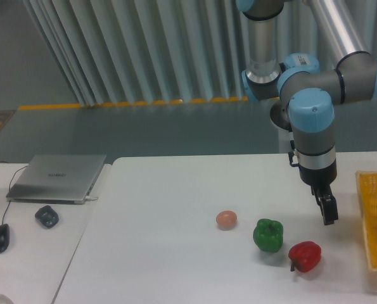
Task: Place the triangular bread on the table
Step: 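Move the gripper over the orange wire basket and lower into it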
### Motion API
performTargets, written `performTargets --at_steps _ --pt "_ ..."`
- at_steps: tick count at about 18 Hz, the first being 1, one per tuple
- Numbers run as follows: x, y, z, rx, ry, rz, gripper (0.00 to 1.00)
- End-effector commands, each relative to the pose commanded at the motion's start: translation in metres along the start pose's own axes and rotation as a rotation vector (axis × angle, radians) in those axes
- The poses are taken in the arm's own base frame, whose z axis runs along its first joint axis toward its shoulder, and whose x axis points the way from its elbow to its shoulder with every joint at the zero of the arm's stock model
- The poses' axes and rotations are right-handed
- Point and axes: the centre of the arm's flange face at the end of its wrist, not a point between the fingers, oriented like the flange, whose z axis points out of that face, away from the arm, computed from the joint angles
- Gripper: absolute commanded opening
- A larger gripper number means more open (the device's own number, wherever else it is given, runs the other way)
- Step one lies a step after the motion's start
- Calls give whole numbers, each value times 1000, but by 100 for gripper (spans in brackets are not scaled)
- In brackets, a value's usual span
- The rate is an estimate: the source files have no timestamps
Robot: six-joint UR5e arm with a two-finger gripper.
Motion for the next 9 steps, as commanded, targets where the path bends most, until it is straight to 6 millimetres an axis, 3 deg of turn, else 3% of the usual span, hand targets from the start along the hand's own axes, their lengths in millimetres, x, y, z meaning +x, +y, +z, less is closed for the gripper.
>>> performTargets --at_steps 6,9 --pt "1 -2 4 37 3 -8 100" --pt "4 6 9 36 13 -37 100"
